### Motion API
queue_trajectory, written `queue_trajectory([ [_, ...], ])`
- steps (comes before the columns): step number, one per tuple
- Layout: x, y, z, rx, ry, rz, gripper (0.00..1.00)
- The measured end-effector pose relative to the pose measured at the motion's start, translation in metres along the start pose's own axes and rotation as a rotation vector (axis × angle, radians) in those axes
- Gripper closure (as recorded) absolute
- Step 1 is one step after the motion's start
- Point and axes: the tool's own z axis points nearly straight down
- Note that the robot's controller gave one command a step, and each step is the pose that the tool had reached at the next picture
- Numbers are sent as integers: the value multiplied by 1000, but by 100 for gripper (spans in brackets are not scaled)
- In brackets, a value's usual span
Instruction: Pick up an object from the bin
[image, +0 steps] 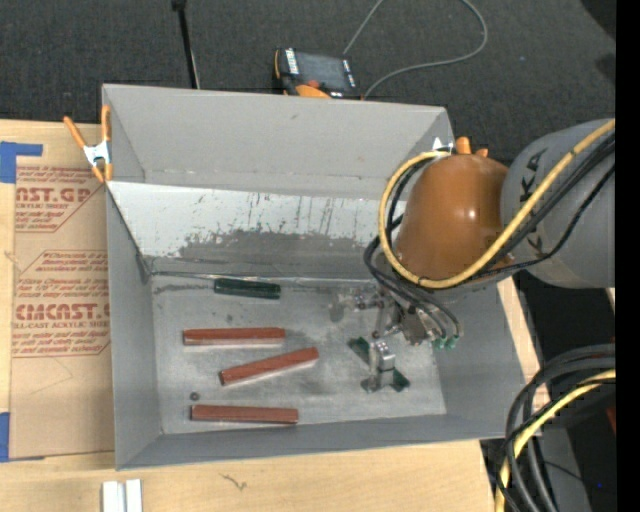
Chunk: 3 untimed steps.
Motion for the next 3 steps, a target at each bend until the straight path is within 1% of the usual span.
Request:
queue_trajectory([
  [1, -11, 57, 97, 1, -13, 28, 0],
  [2, -11, 55, 95, 3, -10, 29, 100],
  [3, -57, -1, -33, 9, -19, -125, 100],
])
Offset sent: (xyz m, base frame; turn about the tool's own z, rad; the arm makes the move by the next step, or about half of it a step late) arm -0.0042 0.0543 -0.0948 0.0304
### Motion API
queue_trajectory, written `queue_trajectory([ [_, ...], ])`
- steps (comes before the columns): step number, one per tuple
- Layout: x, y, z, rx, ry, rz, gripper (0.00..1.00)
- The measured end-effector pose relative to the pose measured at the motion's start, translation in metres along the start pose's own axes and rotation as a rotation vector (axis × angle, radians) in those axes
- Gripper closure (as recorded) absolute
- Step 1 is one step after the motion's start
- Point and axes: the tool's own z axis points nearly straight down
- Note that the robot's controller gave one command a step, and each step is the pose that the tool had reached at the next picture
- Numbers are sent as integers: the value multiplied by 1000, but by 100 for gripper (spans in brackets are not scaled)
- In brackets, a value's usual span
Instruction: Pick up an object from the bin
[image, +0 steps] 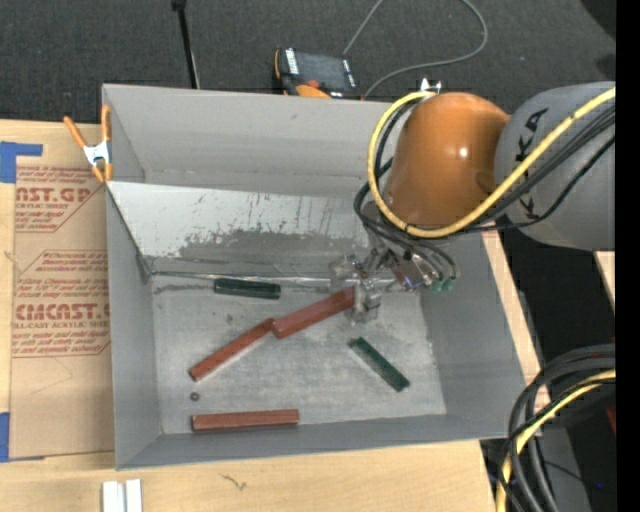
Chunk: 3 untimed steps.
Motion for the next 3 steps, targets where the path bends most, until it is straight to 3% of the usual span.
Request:
queue_trajectory([
  [1, 2, 2, 4, -4, 8, -1, 0],
  [2, 3, 4, 132, -9, 15, -52, 0],
  [3, 1, 3, 127, -6, 9, -51, 100],
])
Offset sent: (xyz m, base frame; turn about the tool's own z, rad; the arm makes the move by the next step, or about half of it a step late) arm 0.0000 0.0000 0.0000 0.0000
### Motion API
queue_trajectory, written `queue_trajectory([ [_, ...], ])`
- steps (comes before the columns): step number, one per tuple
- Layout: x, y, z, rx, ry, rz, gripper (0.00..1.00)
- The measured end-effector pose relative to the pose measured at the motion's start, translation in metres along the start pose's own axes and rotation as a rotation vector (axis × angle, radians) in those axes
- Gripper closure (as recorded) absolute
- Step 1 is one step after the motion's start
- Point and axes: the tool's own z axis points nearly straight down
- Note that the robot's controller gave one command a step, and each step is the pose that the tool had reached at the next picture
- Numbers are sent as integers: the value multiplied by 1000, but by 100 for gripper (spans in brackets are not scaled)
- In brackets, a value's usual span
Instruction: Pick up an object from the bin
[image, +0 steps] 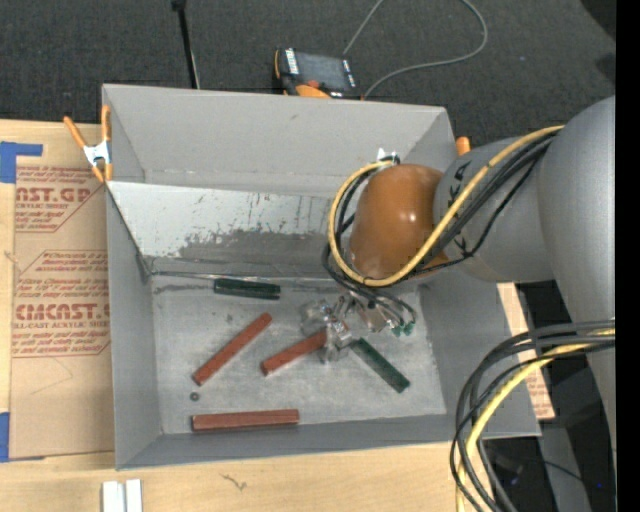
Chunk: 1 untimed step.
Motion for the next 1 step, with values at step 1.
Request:
queue_trajectory([
  [1, -13, 4, -181, 5, -9, 41, 100],
])
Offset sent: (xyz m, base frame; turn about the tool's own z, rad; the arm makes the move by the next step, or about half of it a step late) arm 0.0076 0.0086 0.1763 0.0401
